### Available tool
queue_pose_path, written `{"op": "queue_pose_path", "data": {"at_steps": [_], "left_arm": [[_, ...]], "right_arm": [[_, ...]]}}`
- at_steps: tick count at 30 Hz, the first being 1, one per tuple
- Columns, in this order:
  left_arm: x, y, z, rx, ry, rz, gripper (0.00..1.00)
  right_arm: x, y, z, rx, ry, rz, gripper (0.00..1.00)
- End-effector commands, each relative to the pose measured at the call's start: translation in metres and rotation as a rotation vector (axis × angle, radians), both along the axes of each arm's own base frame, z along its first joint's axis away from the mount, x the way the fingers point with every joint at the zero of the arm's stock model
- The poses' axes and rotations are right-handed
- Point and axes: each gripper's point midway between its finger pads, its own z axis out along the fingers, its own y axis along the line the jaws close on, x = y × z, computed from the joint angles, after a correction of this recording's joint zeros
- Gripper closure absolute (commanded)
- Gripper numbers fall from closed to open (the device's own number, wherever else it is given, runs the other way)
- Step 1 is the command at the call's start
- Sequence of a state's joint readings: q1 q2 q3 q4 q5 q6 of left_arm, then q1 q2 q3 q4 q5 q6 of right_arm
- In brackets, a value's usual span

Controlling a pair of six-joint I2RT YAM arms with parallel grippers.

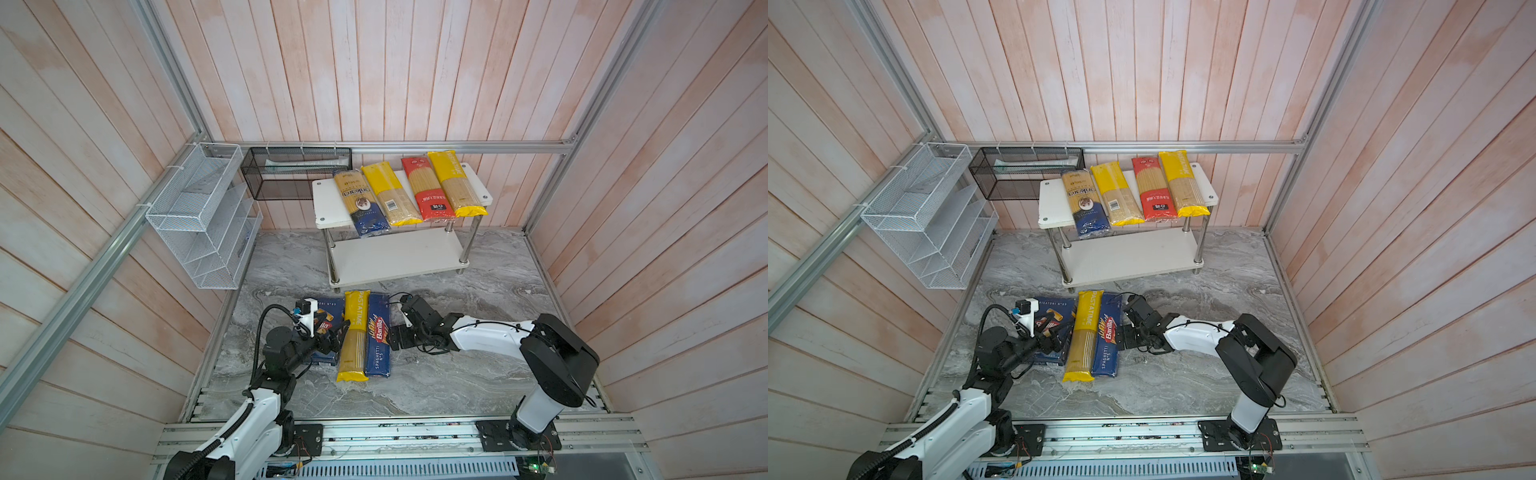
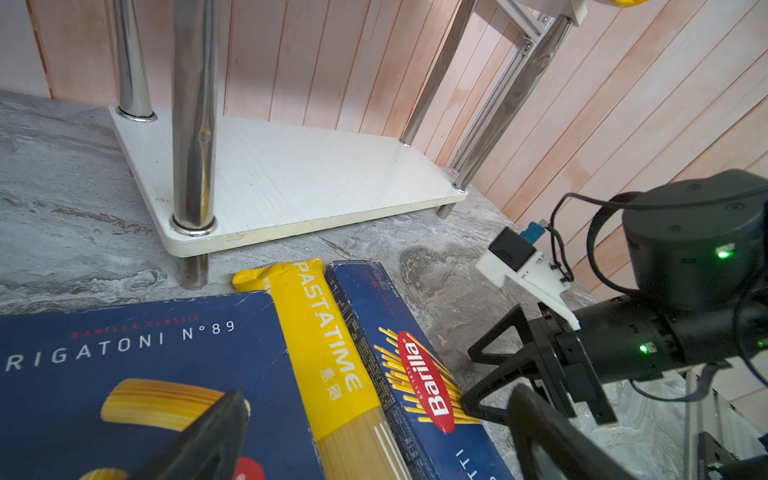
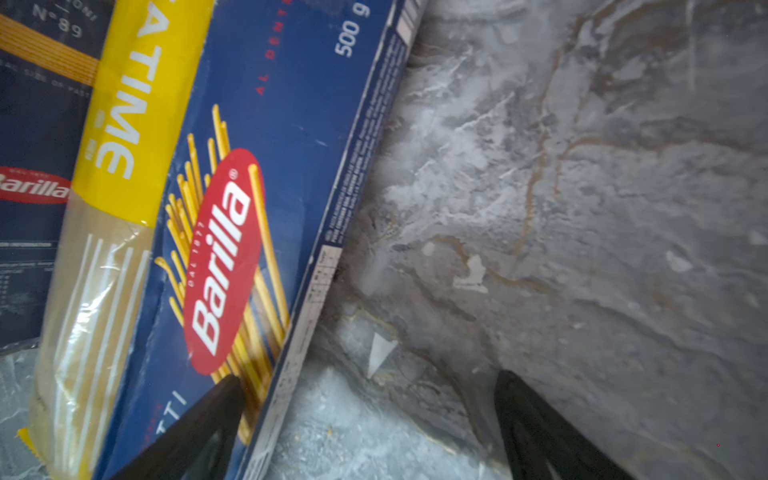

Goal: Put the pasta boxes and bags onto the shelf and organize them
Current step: 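Lower the open right gripper onto the Barilla spaghetti box's end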

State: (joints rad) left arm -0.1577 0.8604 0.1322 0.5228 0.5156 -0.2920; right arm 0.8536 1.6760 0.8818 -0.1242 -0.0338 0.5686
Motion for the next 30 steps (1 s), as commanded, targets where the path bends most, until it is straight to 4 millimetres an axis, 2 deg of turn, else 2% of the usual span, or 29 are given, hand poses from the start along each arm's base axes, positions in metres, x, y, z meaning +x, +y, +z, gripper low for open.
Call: {"op": "queue_pose_path", "data": {"at_steps": [1, 7, 11, 13, 17, 20, 26, 30], "left_arm": [[0.000, 0.000, 0.006, 0.006, -0.032, 0.000, 0.00], [0.000, 0.000, 0.007, 0.007, -0.035, 0.000, 0.00], [-0.001, 0.000, 0.008, 0.006, -0.039, 0.000, 0.00], [0.000, 0.000, 0.008, 0.005, -0.039, 0.000, 0.00], [-0.001, 0.000, 0.009, 0.005, -0.040, -0.001, 0.00], [-0.002, 0.001, 0.010, 0.005, -0.046, 0.007, 0.00], [-0.002, 0.003, 0.010, 0.006, -0.048, 0.018, 0.00], [-0.002, 0.002, 0.011, 0.005, -0.048, 0.013, 0.00]], "right_arm": [[-0.005, -0.033, -0.010, -0.105, 0.024, -0.035, 0.06], [-0.002, -0.054, 0.000, -0.077, 0.035, -0.082, 0.06], [0.006, -0.067, 0.019, -0.053, -0.012, -0.115, 0.06], [0.008, -0.065, 0.030, -0.046, -0.028, -0.111, 0.06], [0.008, -0.045, 0.042, 0.024, -0.022, -0.078, 0.06], [0.007, -0.026, 0.043, 0.020, -0.032, -0.052, 0.06], [0.003, 0.020, 0.045, 0.027, -0.045, 0.009, 0.05], [-0.005, 0.046, 0.035, 0.002, -0.030, 0.067, 0.02]]}}
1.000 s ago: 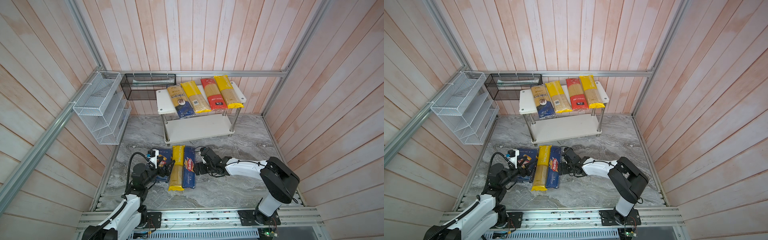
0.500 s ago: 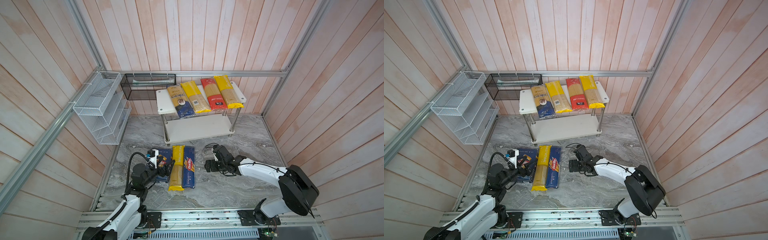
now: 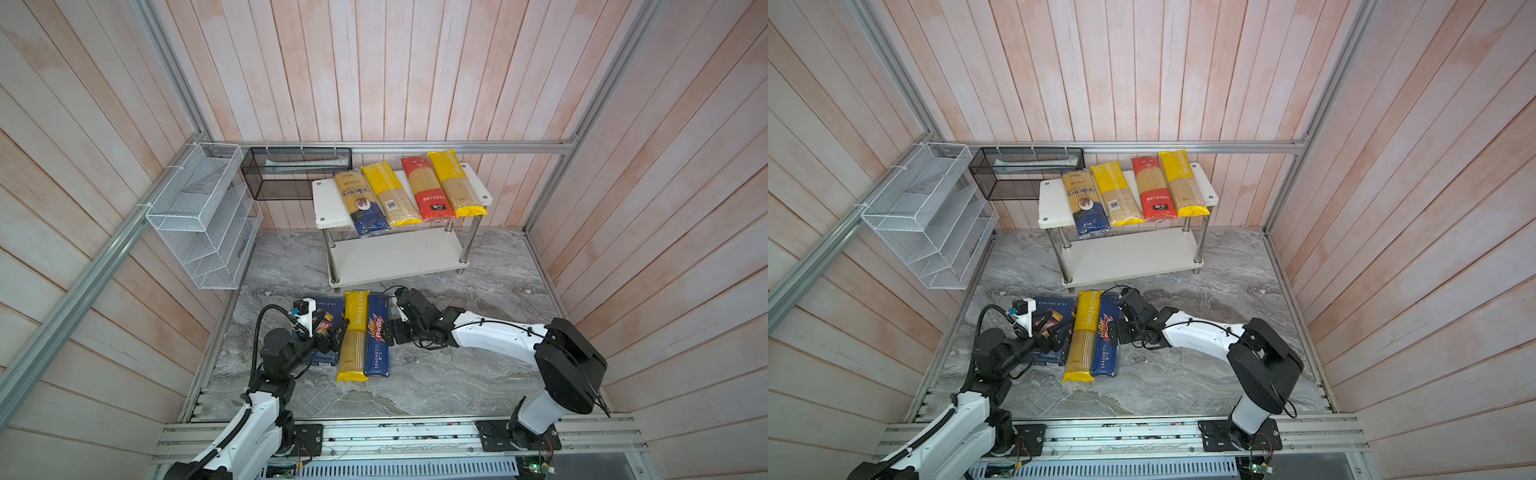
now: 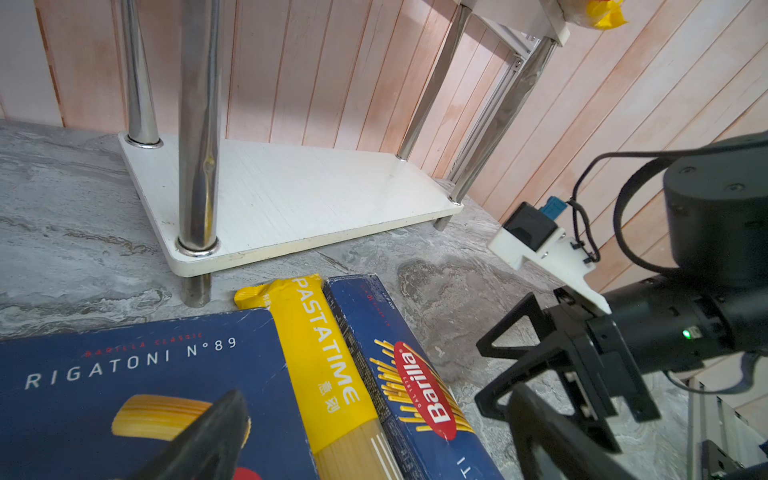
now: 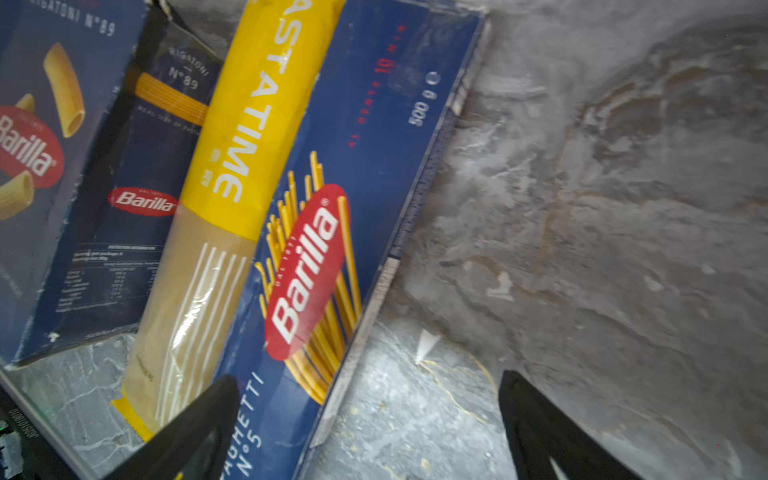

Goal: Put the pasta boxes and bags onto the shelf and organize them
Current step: 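Lower the open right gripper onto the Barilla spaghetti box's end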

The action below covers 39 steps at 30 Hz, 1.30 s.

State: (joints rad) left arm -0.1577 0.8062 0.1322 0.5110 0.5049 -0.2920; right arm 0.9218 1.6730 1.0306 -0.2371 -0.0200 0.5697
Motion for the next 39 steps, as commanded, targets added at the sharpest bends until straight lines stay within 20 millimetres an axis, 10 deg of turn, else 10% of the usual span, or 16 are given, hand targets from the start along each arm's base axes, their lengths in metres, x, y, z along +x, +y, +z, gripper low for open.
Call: {"op": "queue_pose_path", "data": {"at_steps": [1, 23, 35, 39], "left_arm": [[-0.001, 0.001, -0.001, 0.009, -0.007, 0.004, 0.01], [-0.001, 0.000, -0.001, 0.011, -0.007, 0.000, 0.00], [-0.001, 0.000, -0.001, 0.012, -0.005, -0.002, 0.00], [0.000, 0.000, -0.003, 0.012, -0.001, 0.001, 0.00]], "right_arm": [[-0.002, 0.015, -0.008, -0.034, 0.011, 0.016, 0.02], [-0.018, 0.020, -0.045, -0.167, 0.061, 0.056, 0.02], [-0.010, -0.060, -0.045, -0.307, 0.064, -0.043, 0.02], [-0.011, -0.048, -0.022, -0.224, 0.011, 0.041, 0.02]]}}
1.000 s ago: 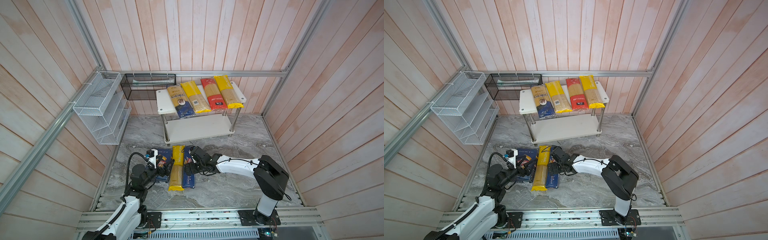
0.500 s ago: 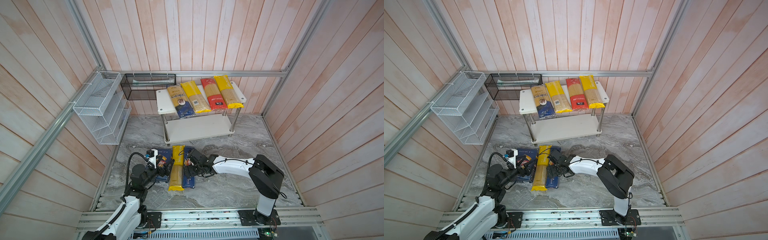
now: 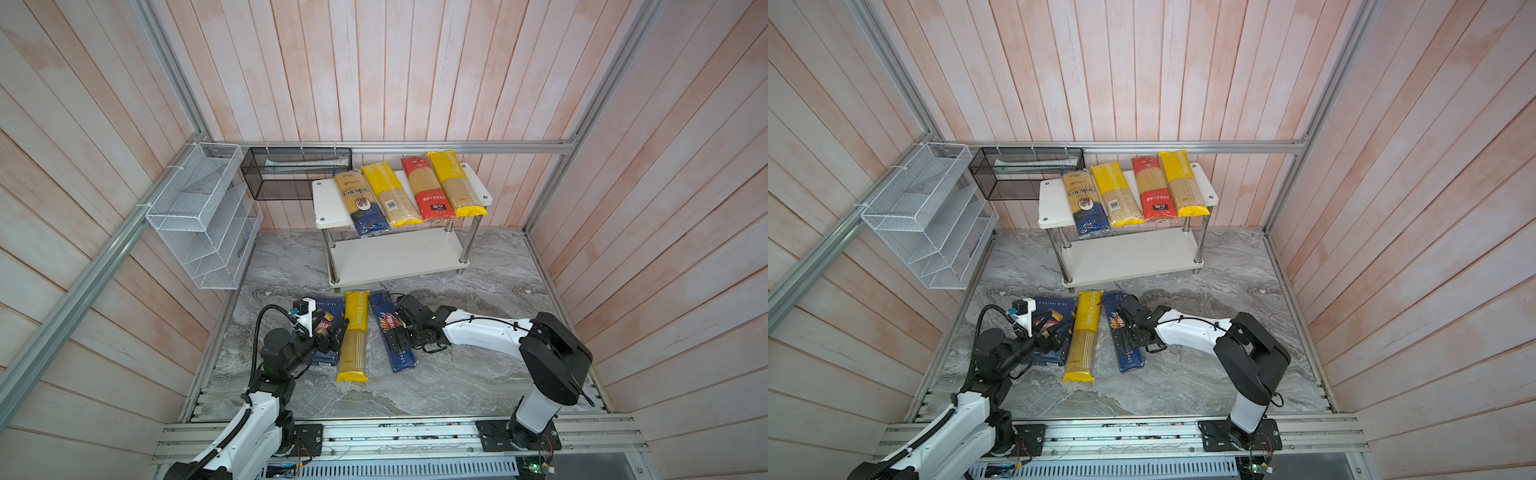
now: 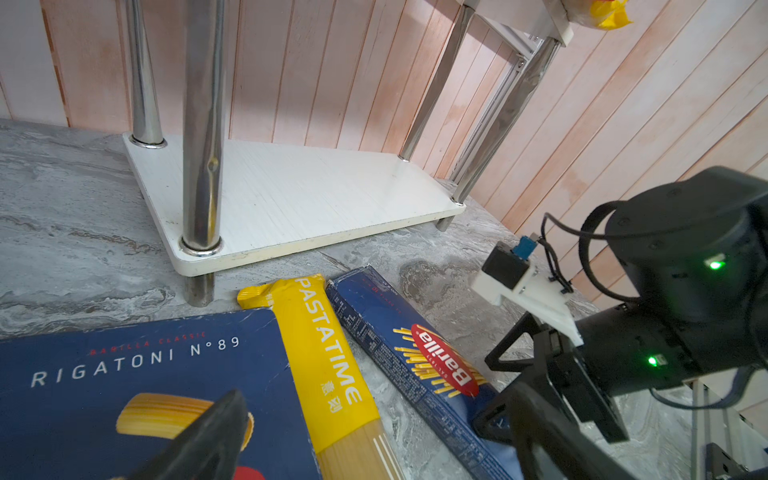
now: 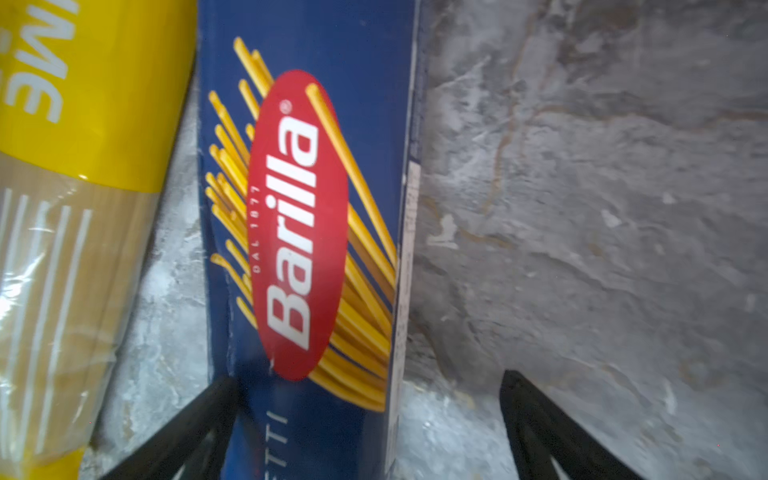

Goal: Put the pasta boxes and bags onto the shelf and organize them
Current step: 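Lower the open right gripper onto the Barilla spaghetti box's end, then close the right gripper on the Barilla spaghetti box and pull it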

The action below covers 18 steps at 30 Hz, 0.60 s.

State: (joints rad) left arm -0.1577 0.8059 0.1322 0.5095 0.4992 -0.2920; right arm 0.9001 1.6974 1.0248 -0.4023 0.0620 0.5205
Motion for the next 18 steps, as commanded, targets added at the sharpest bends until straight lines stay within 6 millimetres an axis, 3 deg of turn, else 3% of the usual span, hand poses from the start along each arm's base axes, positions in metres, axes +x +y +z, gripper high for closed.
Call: {"op": "queue_pose_path", "data": {"at_steps": [1, 5, 9, 18], "left_arm": [[-0.001, -0.001, -0.003, 0.011, 0.000, -0.005, 0.00], [0.000, -0.001, -0.003, 0.012, 0.001, -0.007, 0.00], [0.000, -0.001, -0.003, 0.011, 0.000, -0.006, 0.00], [-0.001, -0.001, -0.001, 0.009, -0.004, -0.007, 0.00]], "right_arm": [[-0.006, 0.003, 0.017, 0.022, -0.047, 0.092, 0.02], [-0.002, 0.022, 0.040, 0.111, -0.122, 0.149, 0.02], [0.007, 0.015, 0.028, 0.023, -0.120, 0.117, 0.02], [-0.002, 0.023, 0.009, 0.014, -0.075, 0.157, 0.02]]}}
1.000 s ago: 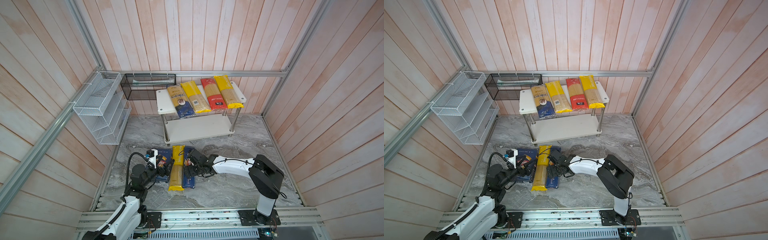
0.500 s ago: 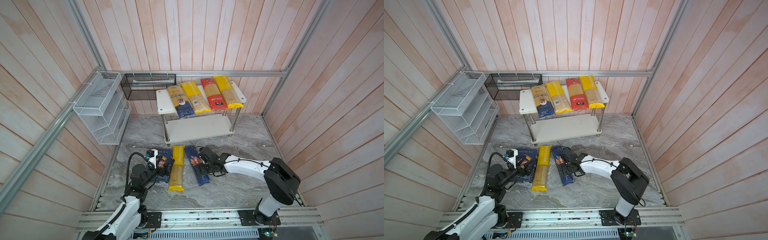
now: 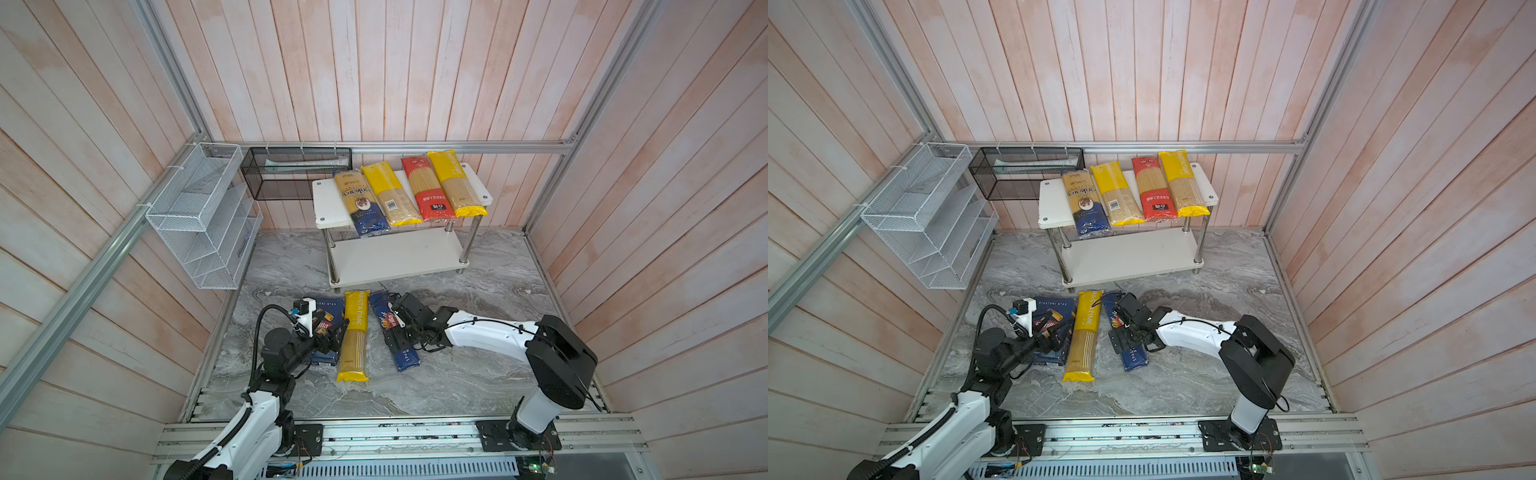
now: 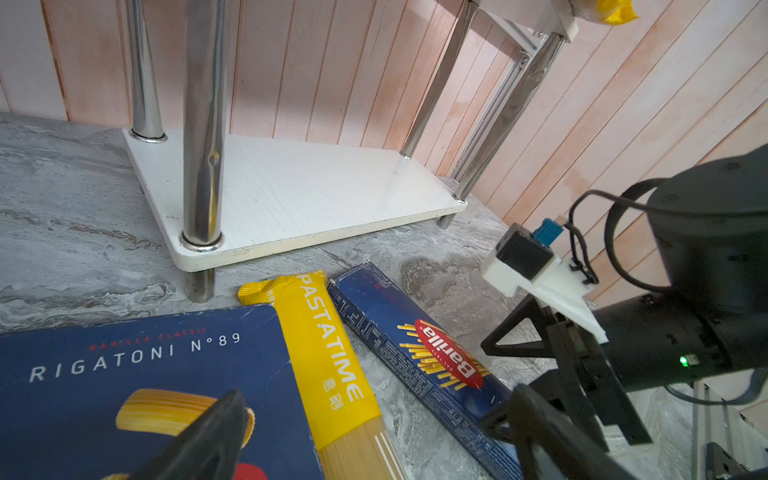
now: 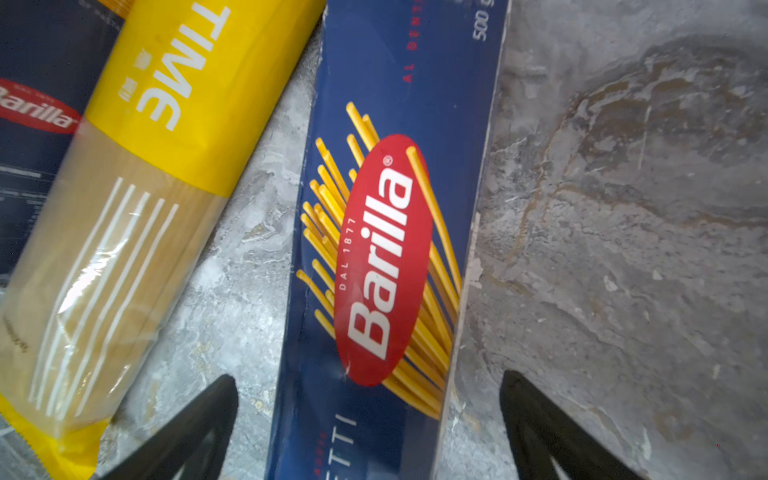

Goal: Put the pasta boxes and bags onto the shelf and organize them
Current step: 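Close the right gripper on the Barilla spaghetti box and pull it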

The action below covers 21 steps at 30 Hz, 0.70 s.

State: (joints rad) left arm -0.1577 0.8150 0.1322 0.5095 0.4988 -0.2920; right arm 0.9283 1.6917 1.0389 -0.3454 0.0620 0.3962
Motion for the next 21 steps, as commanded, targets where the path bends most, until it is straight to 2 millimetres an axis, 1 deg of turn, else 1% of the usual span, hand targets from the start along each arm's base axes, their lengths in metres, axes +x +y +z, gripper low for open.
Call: {"op": "queue_pose_path", "data": {"at_steps": [1, 6, 12, 17, 21], "left_arm": [[-0.002, 0.000, 0.002, 0.009, -0.015, -0.005, 0.00], [-0.003, 0.000, 0.003, 0.006, -0.020, -0.002, 0.00], [-0.002, 0.000, 0.002, 0.007, -0.017, 0.000, 0.00], [-0.002, 0.001, 0.002, 0.009, -0.022, 0.002, 0.00], [0.000, 0.001, -0.001, 0.010, -0.004, 0.004, 0.00]], "right_arm": [[-0.005, 0.003, -0.005, -0.004, 0.012, 0.020, 0.02], [-0.007, -0.001, -0.014, -0.020, 0.019, 0.011, 0.02], [-0.001, -0.005, -0.024, -0.073, 0.004, -0.009, 0.02], [0.000, 0.000, -0.028, -0.081, 0.010, -0.016, 0.02], [-0.001, 0.000, -0.034, -0.078, 0.021, -0.048, 0.02]]}}
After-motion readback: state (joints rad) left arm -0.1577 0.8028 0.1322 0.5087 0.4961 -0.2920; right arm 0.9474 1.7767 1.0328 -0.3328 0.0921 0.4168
